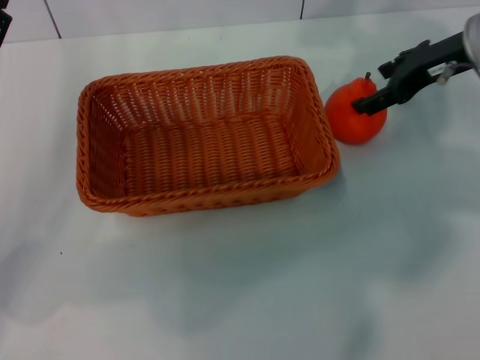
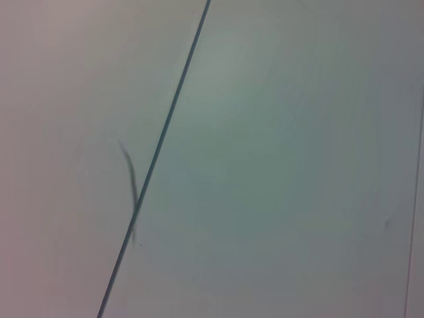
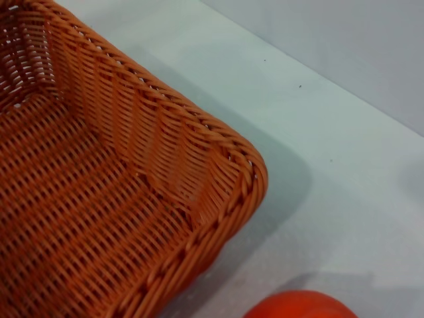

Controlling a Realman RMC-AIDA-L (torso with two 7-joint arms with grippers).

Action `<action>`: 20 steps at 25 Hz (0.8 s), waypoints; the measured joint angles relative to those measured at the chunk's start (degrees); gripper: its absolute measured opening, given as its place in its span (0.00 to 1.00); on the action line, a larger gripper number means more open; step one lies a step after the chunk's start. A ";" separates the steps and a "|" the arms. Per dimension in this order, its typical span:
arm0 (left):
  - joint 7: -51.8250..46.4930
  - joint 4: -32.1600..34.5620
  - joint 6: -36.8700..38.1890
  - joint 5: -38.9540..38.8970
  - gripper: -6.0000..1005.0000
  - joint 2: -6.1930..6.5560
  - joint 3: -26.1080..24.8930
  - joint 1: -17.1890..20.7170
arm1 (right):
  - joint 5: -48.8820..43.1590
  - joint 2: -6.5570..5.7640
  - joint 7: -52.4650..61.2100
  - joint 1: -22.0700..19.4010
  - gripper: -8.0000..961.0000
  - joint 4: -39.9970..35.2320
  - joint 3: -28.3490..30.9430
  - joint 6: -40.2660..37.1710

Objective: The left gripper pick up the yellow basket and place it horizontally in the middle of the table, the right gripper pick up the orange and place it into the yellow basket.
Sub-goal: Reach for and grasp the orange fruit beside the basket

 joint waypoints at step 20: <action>-2.27 0.22 0.88 -0.77 0.63 0.09 -0.23 0.78 | 0.10 1.11 0.23 1.23 0.72 5.80 -2.77 9.58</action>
